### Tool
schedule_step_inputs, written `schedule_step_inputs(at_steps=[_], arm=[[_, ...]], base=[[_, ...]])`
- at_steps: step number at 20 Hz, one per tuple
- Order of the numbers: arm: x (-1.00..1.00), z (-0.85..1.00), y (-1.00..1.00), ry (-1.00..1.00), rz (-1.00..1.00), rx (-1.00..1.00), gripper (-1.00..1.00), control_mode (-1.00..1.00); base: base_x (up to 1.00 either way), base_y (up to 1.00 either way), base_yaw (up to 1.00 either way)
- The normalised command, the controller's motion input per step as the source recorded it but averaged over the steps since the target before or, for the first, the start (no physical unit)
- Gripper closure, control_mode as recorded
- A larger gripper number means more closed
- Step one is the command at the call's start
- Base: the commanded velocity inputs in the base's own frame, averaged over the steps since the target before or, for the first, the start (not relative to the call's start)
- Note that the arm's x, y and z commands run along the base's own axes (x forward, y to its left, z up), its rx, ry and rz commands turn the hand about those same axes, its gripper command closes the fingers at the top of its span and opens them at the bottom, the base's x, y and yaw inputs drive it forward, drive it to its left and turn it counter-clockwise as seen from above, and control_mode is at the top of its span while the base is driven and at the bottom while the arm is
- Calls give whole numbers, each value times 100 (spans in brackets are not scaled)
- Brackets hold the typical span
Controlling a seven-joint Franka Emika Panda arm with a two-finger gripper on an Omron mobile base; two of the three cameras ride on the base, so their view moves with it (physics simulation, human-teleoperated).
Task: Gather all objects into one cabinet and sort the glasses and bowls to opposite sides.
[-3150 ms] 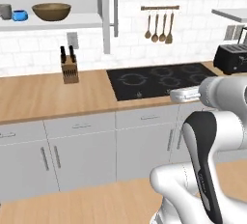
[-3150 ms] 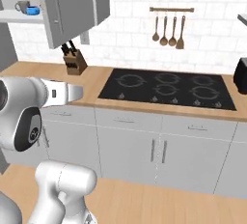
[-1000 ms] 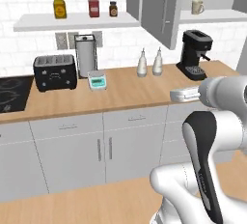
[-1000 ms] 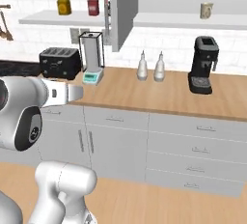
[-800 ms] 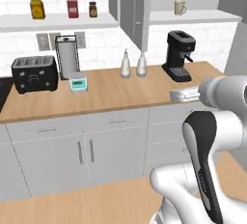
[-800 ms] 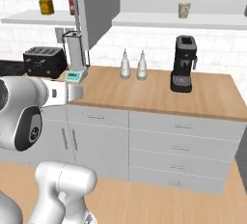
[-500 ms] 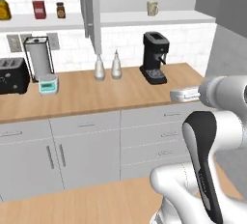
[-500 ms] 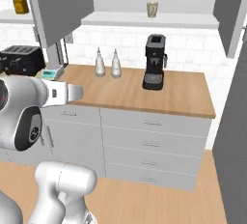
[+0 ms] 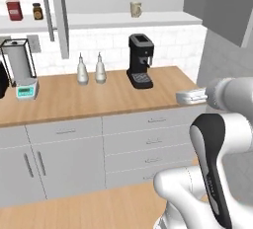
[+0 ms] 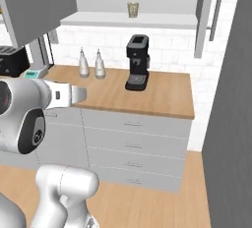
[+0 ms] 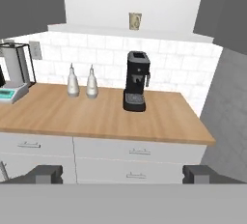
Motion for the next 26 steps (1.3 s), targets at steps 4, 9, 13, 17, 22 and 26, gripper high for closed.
schedule_step_inputs(at_steps=[4,9,13,17,22,26], arm=[[0,0,0,0,0,0,-100,100],[0,0,0,0,0,0,-100,100],[0,0,0,0,0,0,-100,100],[0,0,0,0,0,0,-100,100],[0,0,0,0,0,0,-100,100],[0,0,0,0,0,0,-100,100]], base=[[47,-19,0],[83,-23,0],[72,-33,0],[49,-45,0],[43,-34,0],[52,0,0]])
